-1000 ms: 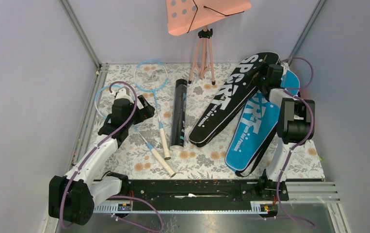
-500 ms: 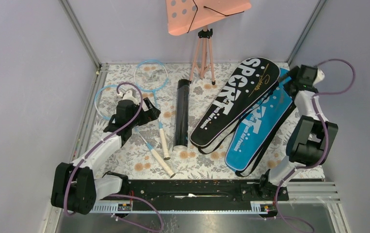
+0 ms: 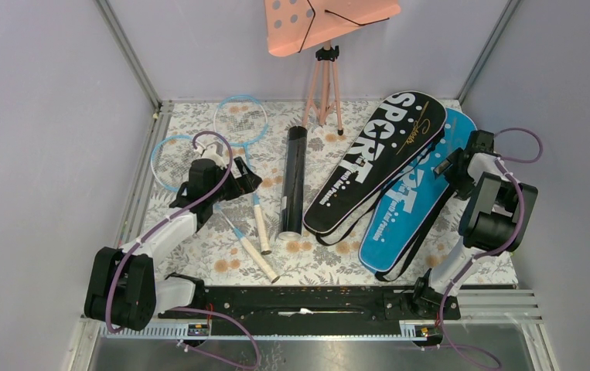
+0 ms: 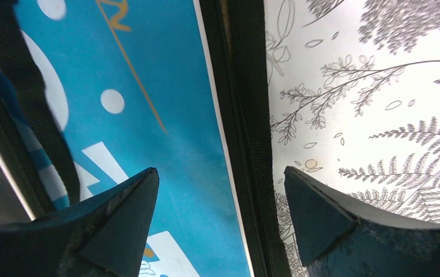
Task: Pack up the badminton gear
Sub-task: Place the racket bag at the center of the board, then pick up the racket bag from the center of the board.
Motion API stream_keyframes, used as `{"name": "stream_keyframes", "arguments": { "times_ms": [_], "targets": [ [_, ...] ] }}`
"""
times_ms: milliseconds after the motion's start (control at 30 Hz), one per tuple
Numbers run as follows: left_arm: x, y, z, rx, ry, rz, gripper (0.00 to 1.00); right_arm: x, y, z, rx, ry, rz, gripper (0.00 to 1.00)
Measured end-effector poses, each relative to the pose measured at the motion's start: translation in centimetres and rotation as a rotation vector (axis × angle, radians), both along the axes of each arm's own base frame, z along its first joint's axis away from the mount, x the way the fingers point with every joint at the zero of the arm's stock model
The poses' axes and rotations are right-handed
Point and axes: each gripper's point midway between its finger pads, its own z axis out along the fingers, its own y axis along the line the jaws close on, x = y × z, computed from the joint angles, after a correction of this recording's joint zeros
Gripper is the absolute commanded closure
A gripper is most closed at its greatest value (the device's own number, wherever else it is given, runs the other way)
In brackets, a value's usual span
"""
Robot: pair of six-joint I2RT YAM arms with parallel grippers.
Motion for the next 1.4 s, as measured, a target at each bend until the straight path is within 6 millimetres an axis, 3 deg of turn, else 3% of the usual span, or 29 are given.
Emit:
{"name": "stream_keyframes", "arguments": {
  "times_ms": [233, 433, 533, 633, 833, 867, 967, 1100, 1233, 1400],
  "targets": [
    [-0.2, 0.0, -0.3, 0.000, 0.000, -0.001, 0.01, -0.7, 2.2, -1.9, 0.111, 0.050, 0.068, 0.19],
    [-0.2, 0.0, -0.3, -0.001, -0.002, -0.001, 0.01, 0.9, 5.1, -1.2, 0.268, -0.046, 0.122, 0.25],
    [-0.2, 0.0, -0.3, -0.001, -0.002, 0.000, 0.01, 1.6, 6.2, -1.2, 0.331, -0.102, 0.124, 0.34],
    [-0.2, 0.0, -0.3, -0.001, -0.002, 0.000, 0.01, 1.8, 6.6, -1.6, 0.355, -0.128, 0.113, 0.45],
    [-0.2, 0.0, -0.3, 0.000, -0.002, 0.000, 0.01, 1.8, 6.6, -2.1, 0.361, -0.151, 0.056, 0.48],
    [-0.2, 0.0, -0.3, 0.000, -0.002, 0.000, 0.01, 1.8, 6.6, -2.2, 0.361, -0.155, 0.042, 0.55],
    [-0.2, 0.0, -0.2, -0.001, -0.003, 0.000, 0.01, 1.9, 6.4, -2.4, 0.358, -0.160, 0.017, 0.97],
    [-0.2, 0.0, -0.1, -0.001, -0.007, 0.000, 0.01, 2.0, 6.4, -2.2, 0.352, -0.217, -0.010, 1.00],
    [-0.2, 0.0, 0.0, -0.002, -0.009, 0.000, 0.01, 1.2, 6.0, -0.1, 0.282, -0.282, -0.019, 1.00],
    [-0.2, 0.0, 0.3, -0.004, -0.018, 0.000, 0.01, -0.7, 4.8, 7.6, 0.100, -0.377, 0.025, 1.00]
  ]
}}
